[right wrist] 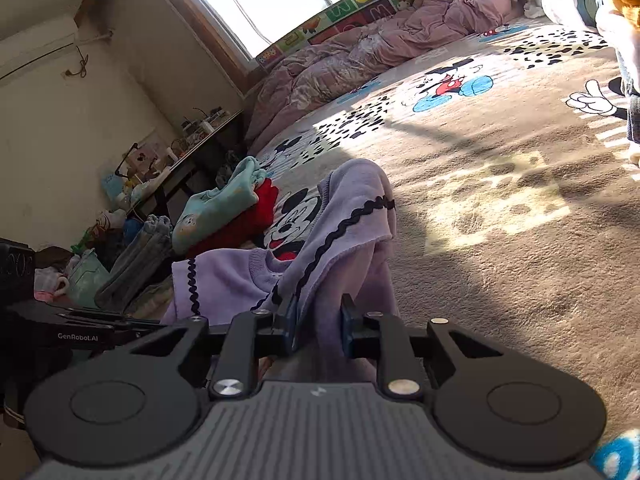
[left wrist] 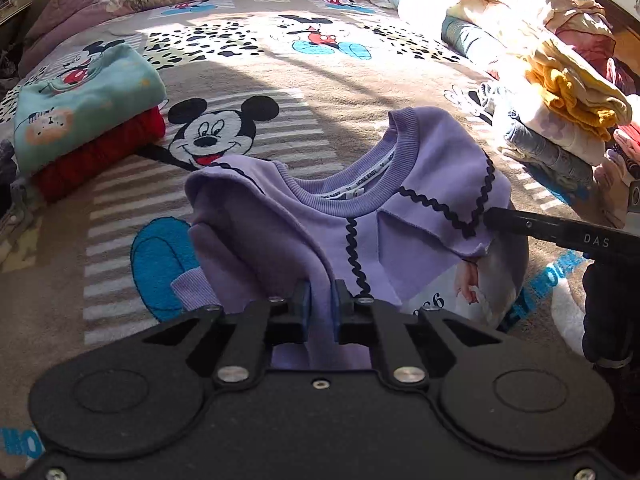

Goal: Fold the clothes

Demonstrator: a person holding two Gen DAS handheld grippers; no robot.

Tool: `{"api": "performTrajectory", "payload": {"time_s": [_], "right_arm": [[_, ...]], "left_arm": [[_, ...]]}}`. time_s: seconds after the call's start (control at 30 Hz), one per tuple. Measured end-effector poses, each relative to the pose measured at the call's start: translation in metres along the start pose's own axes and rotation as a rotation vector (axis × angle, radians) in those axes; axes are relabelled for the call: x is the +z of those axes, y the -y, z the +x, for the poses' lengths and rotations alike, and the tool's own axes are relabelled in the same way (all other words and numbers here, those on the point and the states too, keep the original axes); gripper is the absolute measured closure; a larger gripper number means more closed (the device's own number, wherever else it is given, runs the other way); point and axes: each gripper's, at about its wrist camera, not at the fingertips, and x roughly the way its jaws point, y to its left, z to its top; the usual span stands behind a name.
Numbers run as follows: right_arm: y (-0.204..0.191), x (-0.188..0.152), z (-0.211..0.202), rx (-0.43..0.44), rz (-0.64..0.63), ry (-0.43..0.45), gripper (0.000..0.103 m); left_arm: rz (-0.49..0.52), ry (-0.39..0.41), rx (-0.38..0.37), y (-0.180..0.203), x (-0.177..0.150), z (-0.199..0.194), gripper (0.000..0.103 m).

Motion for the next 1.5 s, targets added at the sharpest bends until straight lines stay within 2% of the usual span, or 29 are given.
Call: {"api": "performTrajectory", "payload": {"time_s": [0.17,0.27,0.53,0.63,0.77,0.9,0.97,1.03,1.2,1.23,1.27,1.37,1.43,1.5], "right_arm": [[-0.02,-0.017,-0.025,0.036,-0.061,0.002,0.078],[-0.028,-0.031,-0.039,0.061,-0.082,0.001,0.079],[-0.027,-0.071,-0.073,0.079,-0.06,-0.031,0.079],[-0.02,-0.08,-0.092,0.051,-0.058,-0.067,0.077],[-0.009,-0.093,-0.115,-0.001,-0.07,-0.156,0.072],[0.002,-0.106,-0.134,-0.08,-0.113,-0.268,0.06],[0.013,-0.111,-0.144,-0.148,-0.12,-0.311,0.059],[0.018,-0.107,-0.146,-0.155,-0.109,-0.299,0.059],[0.027,-0.096,-0.15,-0.162,-0.076,-0.259,0.055],[0.029,-0.094,-0.151,-0.164,-0.07,-0.251,0.054],[0.03,-0.092,-0.152,-0.165,-0.063,-0.243,0.054],[0.036,-0.085,-0.154,-0.169,-0.044,-0.218,0.051],[0.039,-0.08,-0.155,-0.172,-0.031,-0.202,0.046],[0.043,-0.076,-0.157,-0.174,-0.018,-0.186,0.043]], "left_arm": [[0.16,0.001,-0.094,0.03,-0.02,-0.018,0.095],[0.241,-0.015,-0.122,0.045,-0.037,-0.028,0.095],[0.415,-0.084,-0.231,0.071,-0.074,-0.052,0.095],[0.465,-0.128,-0.253,0.072,-0.087,-0.057,0.095],[0.509,-0.179,-0.253,0.068,-0.104,-0.061,0.095],[0.576,-0.242,-0.231,0.067,-0.118,-0.059,0.094],[0.573,-0.258,-0.211,0.062,-0.119,-0.055,0.092],[0.543,-0.259,-0.193,0.054,-0.113,-0.05,0.082],[0.431,-0.221,-0.126,0.031,-0.093,-0.045,0.068],[0.394,-0.213,-0.095,0.024,-0.088,-0.043,0.06],[0.349,-0.207,-0.077,0.018,-0.084,-0.042,0.058],[0.213,-0.185,-0.036,-0.001,-0.074,-0.038,0.055],[0.124,-0.17,-0.024,-0.014,-0.069,-0.035,0.052],[0.066,-0.168,-0.013,-0.019,-0.069,-0.034,0.052]]}}
